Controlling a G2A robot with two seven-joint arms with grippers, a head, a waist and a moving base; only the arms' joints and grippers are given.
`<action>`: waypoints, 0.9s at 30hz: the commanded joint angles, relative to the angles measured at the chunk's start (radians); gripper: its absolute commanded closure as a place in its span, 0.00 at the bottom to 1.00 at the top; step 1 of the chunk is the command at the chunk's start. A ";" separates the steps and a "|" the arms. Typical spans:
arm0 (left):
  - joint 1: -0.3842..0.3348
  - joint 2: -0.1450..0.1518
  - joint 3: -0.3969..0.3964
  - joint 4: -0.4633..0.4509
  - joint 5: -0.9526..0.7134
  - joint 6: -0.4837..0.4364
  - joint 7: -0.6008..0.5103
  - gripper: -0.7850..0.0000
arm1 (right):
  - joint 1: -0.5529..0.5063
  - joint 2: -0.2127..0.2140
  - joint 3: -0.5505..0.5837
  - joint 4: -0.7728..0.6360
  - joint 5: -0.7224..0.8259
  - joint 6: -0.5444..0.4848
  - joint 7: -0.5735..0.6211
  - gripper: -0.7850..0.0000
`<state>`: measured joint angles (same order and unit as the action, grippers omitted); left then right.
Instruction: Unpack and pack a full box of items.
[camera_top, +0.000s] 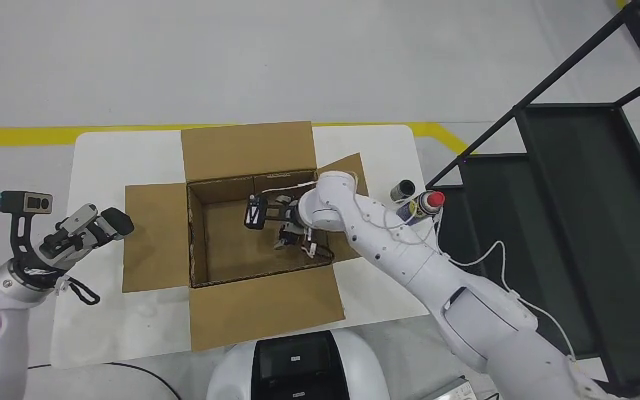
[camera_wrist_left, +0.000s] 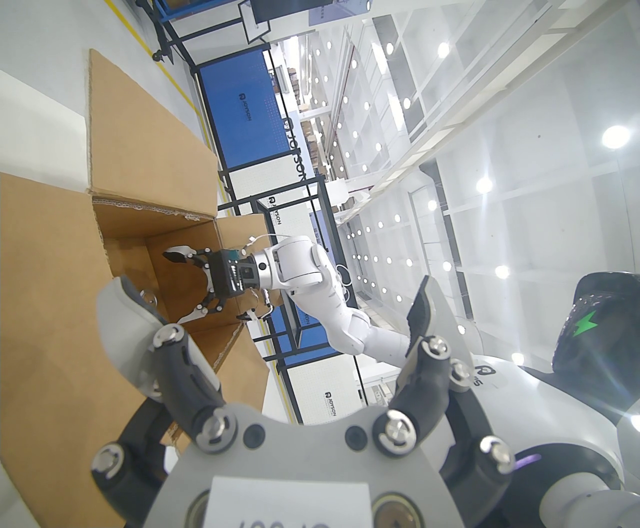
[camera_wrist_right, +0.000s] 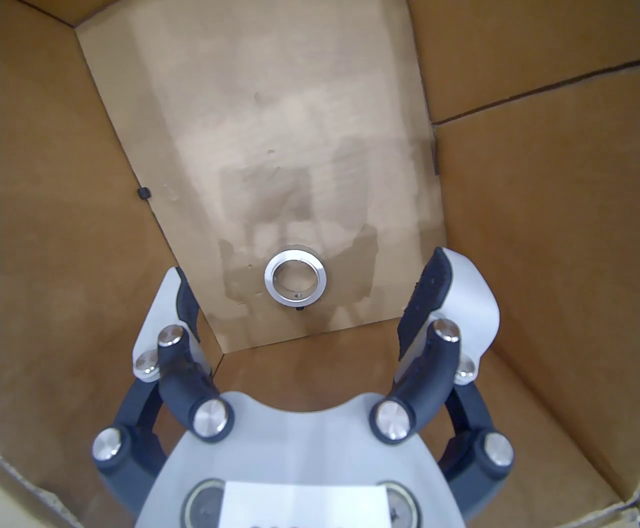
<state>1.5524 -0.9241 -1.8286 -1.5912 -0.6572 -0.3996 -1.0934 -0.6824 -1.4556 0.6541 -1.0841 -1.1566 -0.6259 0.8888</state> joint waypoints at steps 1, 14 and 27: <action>0.000 0.000 0.000 0.000 0.000 0.000 0.000 0.00 | 0.014 -0.008 -0.012 0.028 -0.003 0.014 0.007 0.00; 0.000 0.000 0.000 0.000 0.000 0.000 0.000 0.00 | 0.070 -0.068 -0.097 0.182 -0.025 0.069 0.017 0.21; 0.000 0.000 0.000 0.000 0.000 0.000 0.000 0.00 | 0.097 -0.115 -0.137 0.296 -0.040 0.090 -0.017 0.58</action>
<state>1.5524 -0.9241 -1.8286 -1.5912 -0.6572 -0.3996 -1.0934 -0.5863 -1.5689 0.5184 -0.7941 -1.1952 -0.5363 0.8725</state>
